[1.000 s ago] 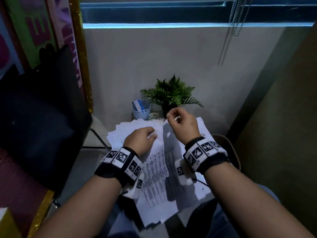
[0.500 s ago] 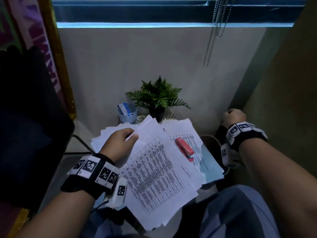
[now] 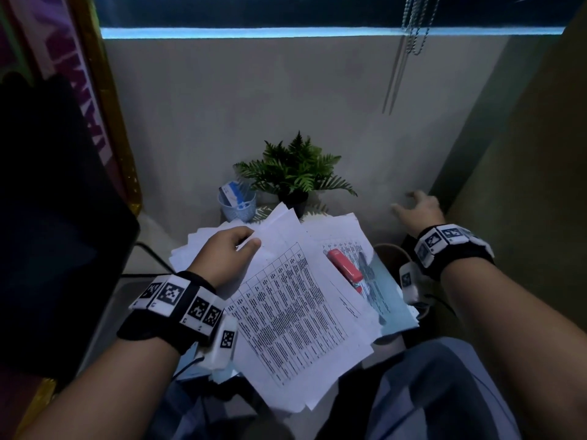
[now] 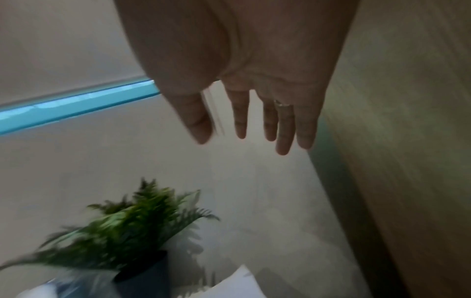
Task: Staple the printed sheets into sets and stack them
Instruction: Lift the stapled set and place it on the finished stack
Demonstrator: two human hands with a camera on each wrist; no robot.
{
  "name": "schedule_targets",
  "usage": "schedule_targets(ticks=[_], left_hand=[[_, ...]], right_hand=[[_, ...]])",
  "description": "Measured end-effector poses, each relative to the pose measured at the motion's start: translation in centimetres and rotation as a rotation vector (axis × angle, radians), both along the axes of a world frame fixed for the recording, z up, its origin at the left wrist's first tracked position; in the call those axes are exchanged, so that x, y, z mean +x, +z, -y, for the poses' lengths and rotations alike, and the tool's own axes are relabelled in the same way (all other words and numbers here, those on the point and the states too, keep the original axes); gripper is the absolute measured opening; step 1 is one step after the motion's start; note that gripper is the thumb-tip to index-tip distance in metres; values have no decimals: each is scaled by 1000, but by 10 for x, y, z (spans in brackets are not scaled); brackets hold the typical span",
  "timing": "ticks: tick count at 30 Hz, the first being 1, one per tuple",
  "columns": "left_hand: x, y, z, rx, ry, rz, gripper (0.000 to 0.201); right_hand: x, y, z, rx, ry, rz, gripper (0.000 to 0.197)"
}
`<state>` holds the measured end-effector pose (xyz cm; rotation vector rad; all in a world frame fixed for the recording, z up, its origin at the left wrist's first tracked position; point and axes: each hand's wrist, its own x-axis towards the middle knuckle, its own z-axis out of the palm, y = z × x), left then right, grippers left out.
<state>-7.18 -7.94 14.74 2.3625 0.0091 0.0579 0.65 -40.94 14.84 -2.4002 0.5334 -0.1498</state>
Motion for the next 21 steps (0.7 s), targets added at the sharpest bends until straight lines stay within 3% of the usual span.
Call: schedule_targets(ticks=[4, 7, 11, 13, 16, 18, 21], left_hand=[[-7, 10, 6, -142, -65, -9, 23], [-14, 14, 8, -261, -94, -3, 17], [-24, 21, -3, -500, -86, -86, 18], [-28, 22, -16, -440, -119, -143, 22], [-37, 19, -26, -354, -126, -167, 25], [-40, 17, -25, -362, -92, -116, 23], [-40, 15, -21, -354, -47, -47, 33]], right_hand=[[-31, 6, -50, 236, 497, -87, 71], [-43, 3, -88, 322, 724, -184, 57], [-42, 9, -109, 404, 579, -14, 26], [-41, 19, -110, 395, 535, 31, 22], [-41, 29, -115, 347, 524, 64, 34], [-44, 28, -123, 222, 426, 204, 36], [-57, 30, -139, 205, 321, 338, 13]])
